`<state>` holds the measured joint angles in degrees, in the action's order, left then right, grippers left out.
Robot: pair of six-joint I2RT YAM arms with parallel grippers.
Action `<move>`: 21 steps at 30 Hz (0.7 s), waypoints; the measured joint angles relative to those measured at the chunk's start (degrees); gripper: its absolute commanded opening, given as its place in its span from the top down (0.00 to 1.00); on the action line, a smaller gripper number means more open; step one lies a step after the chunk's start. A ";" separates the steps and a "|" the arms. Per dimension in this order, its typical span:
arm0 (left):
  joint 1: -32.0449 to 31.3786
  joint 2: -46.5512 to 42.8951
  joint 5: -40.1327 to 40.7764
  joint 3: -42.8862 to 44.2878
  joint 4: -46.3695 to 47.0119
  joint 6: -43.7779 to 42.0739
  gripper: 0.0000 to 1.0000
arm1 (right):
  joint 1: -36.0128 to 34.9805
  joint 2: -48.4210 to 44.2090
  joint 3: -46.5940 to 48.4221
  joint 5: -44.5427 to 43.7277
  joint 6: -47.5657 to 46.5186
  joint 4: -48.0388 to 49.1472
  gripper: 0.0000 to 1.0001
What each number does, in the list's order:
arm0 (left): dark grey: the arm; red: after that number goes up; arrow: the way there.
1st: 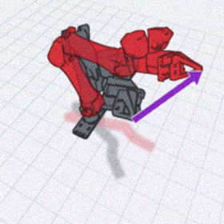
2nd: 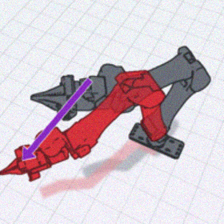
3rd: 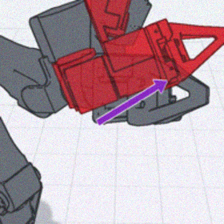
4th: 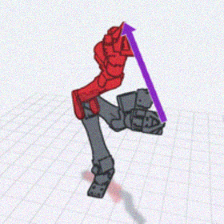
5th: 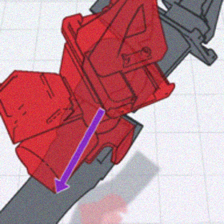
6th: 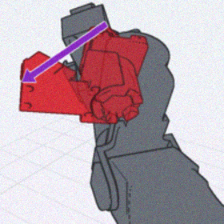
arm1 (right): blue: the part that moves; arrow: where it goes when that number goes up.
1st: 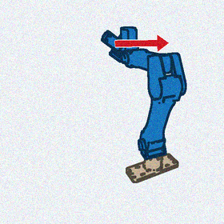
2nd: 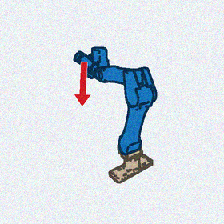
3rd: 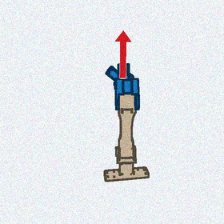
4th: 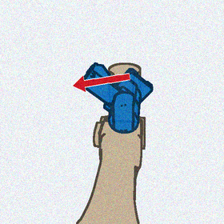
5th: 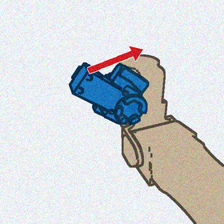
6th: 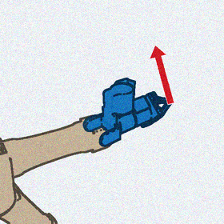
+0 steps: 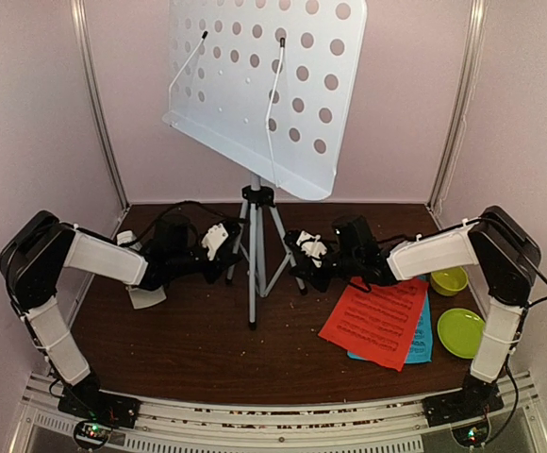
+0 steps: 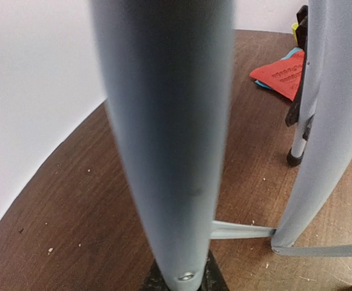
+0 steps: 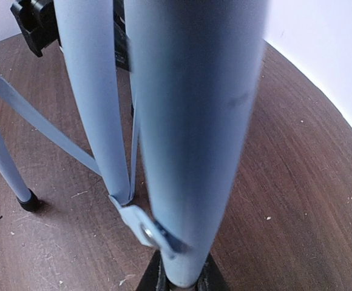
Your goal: Set up the instrument practice props
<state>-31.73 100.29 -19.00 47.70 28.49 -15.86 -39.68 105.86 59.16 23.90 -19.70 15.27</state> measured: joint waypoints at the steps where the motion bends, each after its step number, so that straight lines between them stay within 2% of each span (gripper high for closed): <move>1: 0.13 -0.39 0.17 0.04 -0.96 -0.33 1.00 | 0.17 -0.15 0.00 0.24 -0.11 -0.46 1.00; 11: 2.82 -2.58 -2.08 0.92 -7.43 -5.01 1.00 | 0.55 -0.98 -0.02 0.24 -1.66 -3.08 1.00; 21: 4.35 3.37 -5.75 10.23 -9.62 -8.15 1.00 | 2.43 -2.58 1.33 -2.56 -2.38 -5.18 1.00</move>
<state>-27.38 103.66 -24.75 57.93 18.87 -24.01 -37.26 103.28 60.49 21.34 -22.09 10.09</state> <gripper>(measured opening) 0.125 0.130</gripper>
